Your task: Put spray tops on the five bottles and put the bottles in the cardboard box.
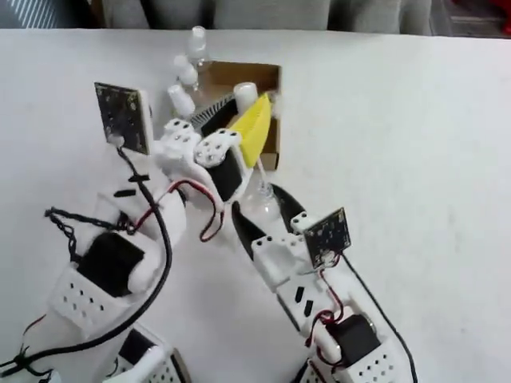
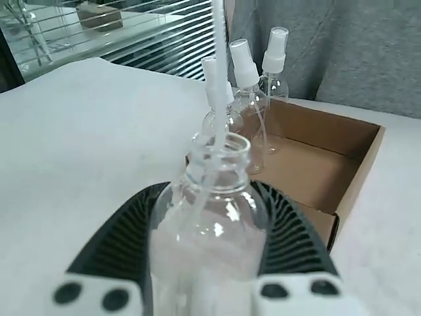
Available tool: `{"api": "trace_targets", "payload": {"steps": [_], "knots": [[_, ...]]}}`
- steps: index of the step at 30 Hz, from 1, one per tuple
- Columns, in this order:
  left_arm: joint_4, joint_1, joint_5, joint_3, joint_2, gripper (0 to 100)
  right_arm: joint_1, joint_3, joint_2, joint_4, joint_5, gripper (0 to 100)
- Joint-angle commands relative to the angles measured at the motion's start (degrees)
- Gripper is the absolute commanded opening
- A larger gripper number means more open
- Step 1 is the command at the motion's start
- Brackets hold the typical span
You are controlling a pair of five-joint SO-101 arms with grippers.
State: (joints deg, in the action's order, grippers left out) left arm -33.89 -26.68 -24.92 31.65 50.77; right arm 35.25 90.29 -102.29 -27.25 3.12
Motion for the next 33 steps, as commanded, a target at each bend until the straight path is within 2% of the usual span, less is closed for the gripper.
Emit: {"api": "trace_targets", "payload": {"steps": [1,7,17,25,33], "knots": [[-0.2,0.6,-1.1,-1.8,0.8,8,-0.2,-0.5,-0.2,1.2,-0.5,1.7],[-1.1,0.1,-1.1,-1.3,0.8,8,-0.3,-0.5,-0.2,1.2,-0.5,1.7],[-7.7,0.0,-0.7,-0.7,0.8,8,-0.3,-0.5,-0.2,1.2,-0.5,1.7],[2.2,0.3,-0.6,8.5,0.8,8,-0.3,-0.5,-0.2,1.2,-0.5,1.7],[2.3,0.0,-0.6,10.1,0.8,8,-0.3,-0.5,-0.2,1.2,-0.5,1.7]]}}
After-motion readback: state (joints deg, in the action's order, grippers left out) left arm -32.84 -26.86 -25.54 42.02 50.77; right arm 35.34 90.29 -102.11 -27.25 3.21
